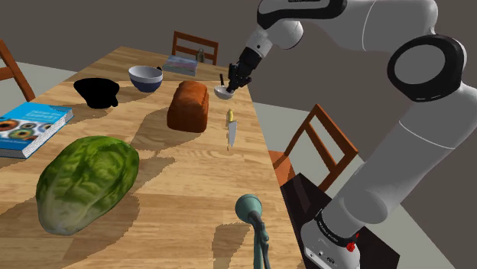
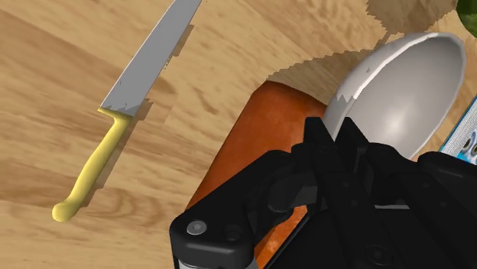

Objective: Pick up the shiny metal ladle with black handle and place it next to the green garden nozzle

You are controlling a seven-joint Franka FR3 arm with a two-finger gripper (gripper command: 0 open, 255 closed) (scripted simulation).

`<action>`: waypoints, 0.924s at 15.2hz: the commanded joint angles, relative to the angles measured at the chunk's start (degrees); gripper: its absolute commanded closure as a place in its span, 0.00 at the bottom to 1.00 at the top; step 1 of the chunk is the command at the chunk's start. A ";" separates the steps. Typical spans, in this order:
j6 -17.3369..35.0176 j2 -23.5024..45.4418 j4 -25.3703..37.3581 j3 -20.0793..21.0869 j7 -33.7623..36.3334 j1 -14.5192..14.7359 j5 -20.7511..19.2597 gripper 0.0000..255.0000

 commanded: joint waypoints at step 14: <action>9.57 -21.59 -23.73 9.75 12.77 6.89 2.13 1.00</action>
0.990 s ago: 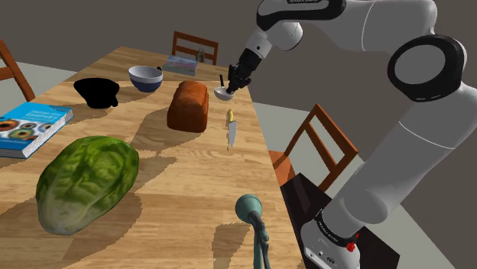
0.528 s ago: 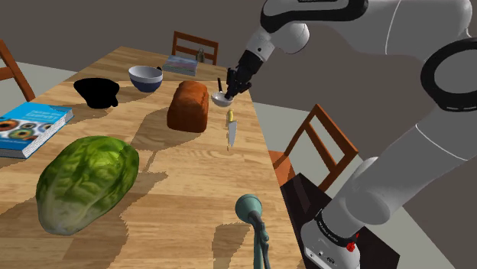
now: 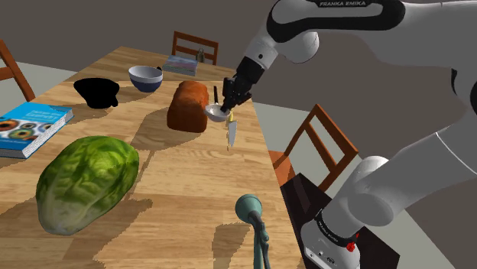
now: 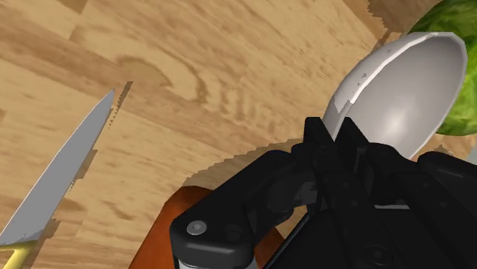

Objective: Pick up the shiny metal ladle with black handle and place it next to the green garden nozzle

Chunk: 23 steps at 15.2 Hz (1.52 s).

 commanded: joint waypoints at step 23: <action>12.68 -17.10 -12.96 26.36 29.24 13.45 11.99 1.00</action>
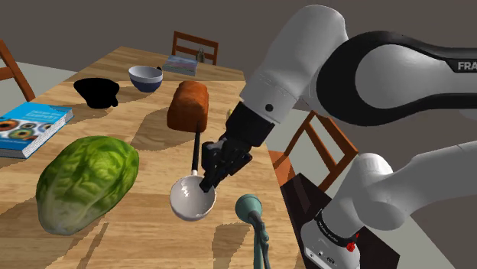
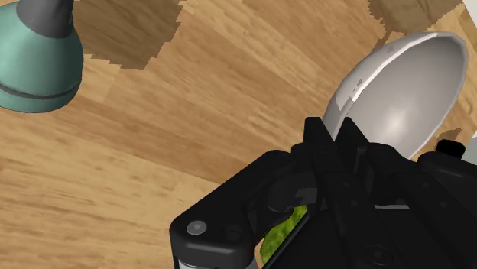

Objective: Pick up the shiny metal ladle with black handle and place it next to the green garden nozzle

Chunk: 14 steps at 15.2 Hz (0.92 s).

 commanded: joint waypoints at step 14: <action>9.97 4.36 2.92 15.90 12.94 2.16 3.19 1.00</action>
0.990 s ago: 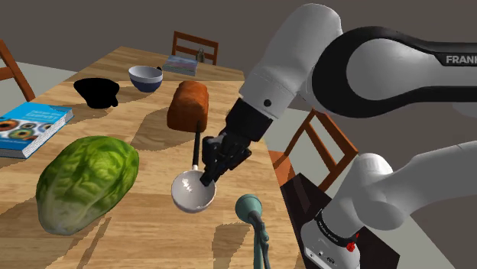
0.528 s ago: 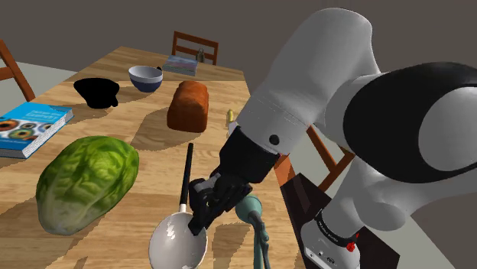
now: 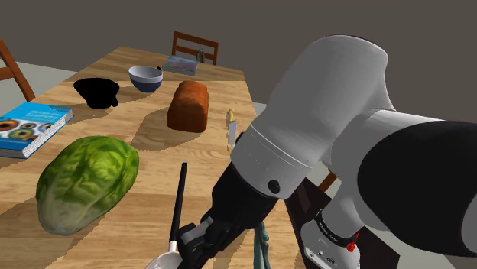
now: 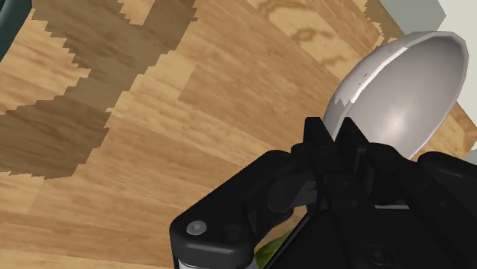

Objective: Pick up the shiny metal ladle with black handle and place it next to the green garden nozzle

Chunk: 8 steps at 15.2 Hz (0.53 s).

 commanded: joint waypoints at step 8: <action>7.66 3.70 -4.11 3.09 -2.88 0.37 2.96 1.00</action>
